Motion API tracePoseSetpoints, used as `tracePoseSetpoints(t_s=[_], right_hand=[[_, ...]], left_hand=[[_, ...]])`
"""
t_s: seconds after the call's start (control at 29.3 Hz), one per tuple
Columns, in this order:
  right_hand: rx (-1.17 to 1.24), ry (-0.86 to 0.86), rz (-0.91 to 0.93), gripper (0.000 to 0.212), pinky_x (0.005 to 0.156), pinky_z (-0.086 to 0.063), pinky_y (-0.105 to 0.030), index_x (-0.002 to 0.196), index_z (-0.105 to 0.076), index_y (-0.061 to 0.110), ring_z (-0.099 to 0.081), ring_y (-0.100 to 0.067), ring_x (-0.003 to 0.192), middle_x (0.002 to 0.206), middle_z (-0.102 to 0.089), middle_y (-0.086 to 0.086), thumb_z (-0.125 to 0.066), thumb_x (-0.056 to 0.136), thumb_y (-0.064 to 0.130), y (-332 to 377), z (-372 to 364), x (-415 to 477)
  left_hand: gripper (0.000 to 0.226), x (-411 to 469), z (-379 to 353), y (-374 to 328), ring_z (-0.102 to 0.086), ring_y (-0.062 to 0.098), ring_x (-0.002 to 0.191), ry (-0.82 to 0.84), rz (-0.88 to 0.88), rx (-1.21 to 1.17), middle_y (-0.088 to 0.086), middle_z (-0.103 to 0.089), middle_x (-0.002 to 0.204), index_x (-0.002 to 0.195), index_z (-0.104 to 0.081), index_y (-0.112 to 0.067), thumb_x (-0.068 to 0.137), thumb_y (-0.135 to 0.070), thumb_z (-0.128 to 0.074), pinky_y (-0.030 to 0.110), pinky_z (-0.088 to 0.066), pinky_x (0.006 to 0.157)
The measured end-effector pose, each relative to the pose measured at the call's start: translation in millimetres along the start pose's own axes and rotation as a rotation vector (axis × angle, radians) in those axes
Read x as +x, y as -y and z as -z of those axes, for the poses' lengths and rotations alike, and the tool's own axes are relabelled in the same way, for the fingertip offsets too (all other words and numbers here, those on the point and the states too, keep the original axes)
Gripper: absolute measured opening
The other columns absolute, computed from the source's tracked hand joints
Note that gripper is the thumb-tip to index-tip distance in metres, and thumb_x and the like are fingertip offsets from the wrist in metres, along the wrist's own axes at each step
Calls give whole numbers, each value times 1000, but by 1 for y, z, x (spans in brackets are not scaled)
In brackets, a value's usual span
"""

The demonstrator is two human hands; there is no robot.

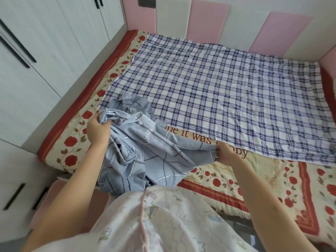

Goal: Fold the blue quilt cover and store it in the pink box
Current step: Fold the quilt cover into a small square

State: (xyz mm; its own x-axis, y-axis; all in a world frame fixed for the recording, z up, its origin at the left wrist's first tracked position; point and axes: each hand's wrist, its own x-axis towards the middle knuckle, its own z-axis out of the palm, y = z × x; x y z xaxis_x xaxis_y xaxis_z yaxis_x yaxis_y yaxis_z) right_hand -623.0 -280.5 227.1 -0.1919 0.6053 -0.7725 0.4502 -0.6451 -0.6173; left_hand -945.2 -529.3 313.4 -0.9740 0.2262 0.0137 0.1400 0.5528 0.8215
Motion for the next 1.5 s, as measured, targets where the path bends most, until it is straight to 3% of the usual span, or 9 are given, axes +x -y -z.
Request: tracePoseSetpoints(t_s=[0.14, 0.27, 0.38, 0.65, 0.82, 0.99, 1.2, 1.4, 1.5], right_hand=[[-490, 82, 87, 16, 56, -39, -26, 71, -46, 11, -45, -16, 62, 70, -49, -5, -48, 88, 11, -3, -3, -6], [-768, -389, 347, 18, 48, -34, -23, 66, -51, 9, -47, -20, 55, 65, -56, -8, -50, 84, 5, 6, 10, -14], [-912, -427, 466, 23, 43, -32, -22, 60, -49, 12, -48, -21, 51, 59, -54, -4, -52, 83, 10, 35, 13, -28], [-692, -198, 286, 28, 39, -41, -23, 64, -44, 10, -49, -17, 36, 54, -50, -9, -45, 88, -3, 74, 36, -11], [-926, 12, 59, 15, 50, -49, -27, 88, -55, 5, -54, -18, 51, 69, -57, -11, -41, 92, 4, 61, 61, -11], [-603, 145, -160, 25, 39, -49, -28, 90, -51, 1, -57, -19, 40, 57, -61, -14, -29, 100, 5, 54, 52, -4], [-183, 87, -209, 16, 47, -57, -30, 88, -61, -4, -67, -15, 47, 59, -68, -12, -49, 97, 3, 34, 38, 6], [-650, 110, -307, 19, 38, -46, -17, 107, -57, -6, -56, -10, 39, 62, -62, -9, -56, 94, 7, 38, 36, 6], [-363, 34, -144, 20, 30, -36, -15, 90, -55, -4, -43, -7, 30, 51, -54, -6, -48, 99, 12, 51, 46, 17]], left_hand=[[20, 1, 3, 10, -61, 34, 91, 11, 0, 22, 15, -66, 99, 106, -65, -7, 87, -6, -60, 32, -43, 72], [21, -1, 3, 13, -58, 29, 87, 20, -7, 44, 12, -65, 100, 108, -65, -7, 88, -6, -60, 33, -42, 72], [19, -1, 2, 14, -54, 25, 82, 6, -10, 85, 11, -64, 97, 106, -65, -7, 88, -5, -59, 32, -40, 70], [19, 12, 5, 25, -57, 29, 87, -26, 110, 21, 16, -64, 101, 103, -65, -5, 87, -4, -55, 34, -41, 73], [29, 27, 10, 34, -52, 20, 90, 26, 310, -197, 12, -60, 104, 115, -61, 0, 86, 2, -58, 33, -43, 82], [24, 24, 4, 29, -51, 19, 88, 33, 312, -240, 10, -57, 96, 110, -62, 1, 86, 1, -60, 31, -41, 79], [26, 28, 7, 31, -53, 22, 90, 30, 297, -247, 9, -58, 98, 112, -62, -2, 86, -1, -61, 31, -42, 79], [28, 29, 20, 42, -54, 23, 93, 15, 297, -201, 13, -61, 107, 114, -61, -1, 86, 1, -59, 32, -41, 82], [28, 25, 19, 49, -56, 24, 94, 41, 300, -176, 18, -63, 114, 113, -62, 0, 85, 0, -62, 30, -41, 80]])
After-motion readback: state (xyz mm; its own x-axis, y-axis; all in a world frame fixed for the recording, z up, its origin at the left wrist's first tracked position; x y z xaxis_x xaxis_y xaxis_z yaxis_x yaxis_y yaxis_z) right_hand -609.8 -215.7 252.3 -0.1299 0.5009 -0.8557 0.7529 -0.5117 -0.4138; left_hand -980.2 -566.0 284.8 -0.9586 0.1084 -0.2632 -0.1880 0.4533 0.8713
